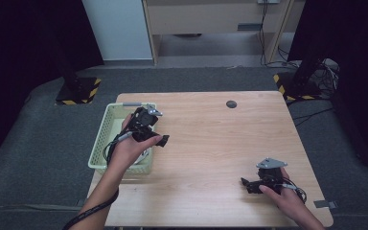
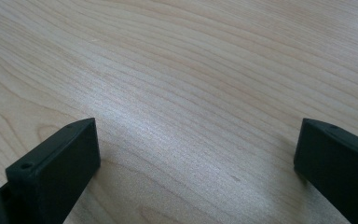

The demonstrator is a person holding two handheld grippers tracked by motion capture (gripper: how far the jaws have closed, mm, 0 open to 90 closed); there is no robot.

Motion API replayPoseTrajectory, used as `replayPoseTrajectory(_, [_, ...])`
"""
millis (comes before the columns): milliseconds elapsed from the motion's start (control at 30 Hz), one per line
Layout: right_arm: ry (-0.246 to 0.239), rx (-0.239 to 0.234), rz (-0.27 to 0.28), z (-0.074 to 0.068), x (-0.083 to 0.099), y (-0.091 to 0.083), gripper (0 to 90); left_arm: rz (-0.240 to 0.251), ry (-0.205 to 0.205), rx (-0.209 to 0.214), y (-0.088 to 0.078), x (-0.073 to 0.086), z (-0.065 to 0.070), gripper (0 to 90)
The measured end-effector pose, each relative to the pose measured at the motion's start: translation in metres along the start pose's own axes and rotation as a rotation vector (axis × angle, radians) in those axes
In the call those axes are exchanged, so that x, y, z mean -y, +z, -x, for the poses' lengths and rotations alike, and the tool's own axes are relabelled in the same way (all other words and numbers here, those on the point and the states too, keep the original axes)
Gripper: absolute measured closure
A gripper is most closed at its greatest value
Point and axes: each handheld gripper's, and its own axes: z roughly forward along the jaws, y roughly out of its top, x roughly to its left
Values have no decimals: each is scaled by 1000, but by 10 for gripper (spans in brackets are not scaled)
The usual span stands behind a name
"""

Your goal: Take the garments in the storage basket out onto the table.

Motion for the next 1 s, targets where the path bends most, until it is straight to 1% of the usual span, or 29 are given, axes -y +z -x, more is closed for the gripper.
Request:
replayPoseTrajectory(300, [0, 0, 0, 0, 0, 0, 6, -13, -27, -21, 3, 9, -15, 58])
replayPoseTrajectory(433, [-1, 0, 0, 0, 0, 0, 6, -23, -32, -35, 4, 12, -22, 61])
replayPoseTrajectory(833, [0, 0, 0, 0, 0, 0, 6, -23, -57, -50, 0, 22, -38, 56])
replayPoseTrajectory(933, [-1, 1, -1, 0, 0, 0, 6, -25, -62, -63, 0, 25, -44, 57])
replayPoseTrajectory(1000, [-1, 0, -1, 0, 0, 0, 6, -27, -75, -71, 3, 28, -49, 58])
